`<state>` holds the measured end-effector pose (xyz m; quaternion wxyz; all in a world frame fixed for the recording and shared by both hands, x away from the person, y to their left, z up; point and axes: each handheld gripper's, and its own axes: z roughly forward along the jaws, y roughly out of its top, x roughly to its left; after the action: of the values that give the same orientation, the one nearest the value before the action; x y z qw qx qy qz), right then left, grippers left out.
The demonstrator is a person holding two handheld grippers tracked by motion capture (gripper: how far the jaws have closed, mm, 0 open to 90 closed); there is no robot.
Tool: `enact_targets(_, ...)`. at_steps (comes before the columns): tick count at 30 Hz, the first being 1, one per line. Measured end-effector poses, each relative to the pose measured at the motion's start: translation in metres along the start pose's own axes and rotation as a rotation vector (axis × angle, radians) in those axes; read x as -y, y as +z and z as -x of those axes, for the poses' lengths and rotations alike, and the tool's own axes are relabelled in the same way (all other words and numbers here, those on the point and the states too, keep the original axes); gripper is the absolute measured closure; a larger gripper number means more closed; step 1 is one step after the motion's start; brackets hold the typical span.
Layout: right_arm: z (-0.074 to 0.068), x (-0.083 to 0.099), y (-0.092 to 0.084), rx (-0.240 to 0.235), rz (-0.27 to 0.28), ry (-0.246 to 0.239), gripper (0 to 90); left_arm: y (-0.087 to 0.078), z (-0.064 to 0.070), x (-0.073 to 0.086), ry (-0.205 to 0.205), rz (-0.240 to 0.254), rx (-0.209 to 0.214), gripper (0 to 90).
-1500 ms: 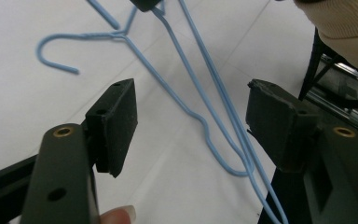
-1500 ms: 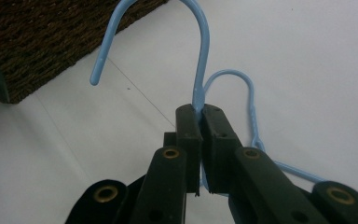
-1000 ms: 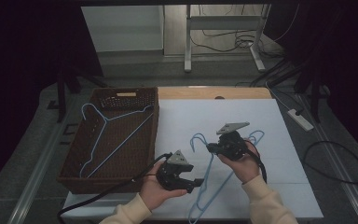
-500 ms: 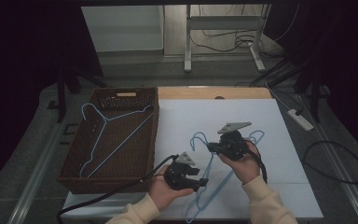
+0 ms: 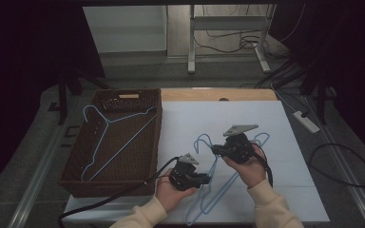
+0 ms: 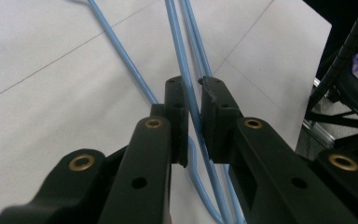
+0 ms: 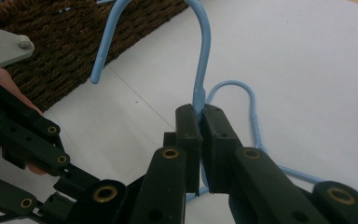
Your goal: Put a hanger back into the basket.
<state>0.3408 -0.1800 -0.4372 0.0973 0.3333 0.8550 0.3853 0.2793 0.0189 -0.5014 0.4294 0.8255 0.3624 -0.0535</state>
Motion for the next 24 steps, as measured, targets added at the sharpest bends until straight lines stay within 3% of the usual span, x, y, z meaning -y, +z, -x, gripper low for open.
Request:
enact_targets(2,0.001,0.002,-0.003,-0.002,0.013,0.000,84.7,0.000,0.000,0.000,-0.013,0.010,-0.001,81.8)
enact_targets(7,0.003,0.008,-0.012,-0.017,0.065,0.022,65.8,-0.003,0.000,-0.002,-0.043,0.052,0.017,85.0)
enact_targets(8,0.003,0.008,-0.012,-0.017,0.065,0.022,65.8,-0.003,0.000,-0.002,-0.043,0.052,0.017,85.5)
enact_targets(9,0.005,0.014,-0.020,-0.025,0.120,0.029,57.6,-0.005,0.001,-0.003,-0.047,0.071,0.015,86.1)
enact_targets(10,0.005,0.014,-0.020,-0.025,0.120,0.029,57.6,-0.005,0.001,-0.003,-0.047,0.071,0.015,86.2)
enact_targets(11,0.006,0.020,-0.029,-0.017,0.163,0.038,52.9,-0.005,0.001,-0.003,-0.046,0.075,0.017,86.3)
enact_targets(14,0.008,0.027,-0.036,-0.010,0.195,0.044,49.1,-0.006,0.002,-0.003,-0.046,0.078,0.018,86.4)
enact_targets(18,0.013,0.053,-0.055,0.020,0.270,0.043,45.2,-0.007,0.003,-0.003,-0.039,0.086,0.023,86.5)
enact_targets(24,0.022,0.081,-0.073,0.040,0.317,0.041,41.1,-0.020,0.008,-0.008,-0.026,0.119,0.025,86.5)
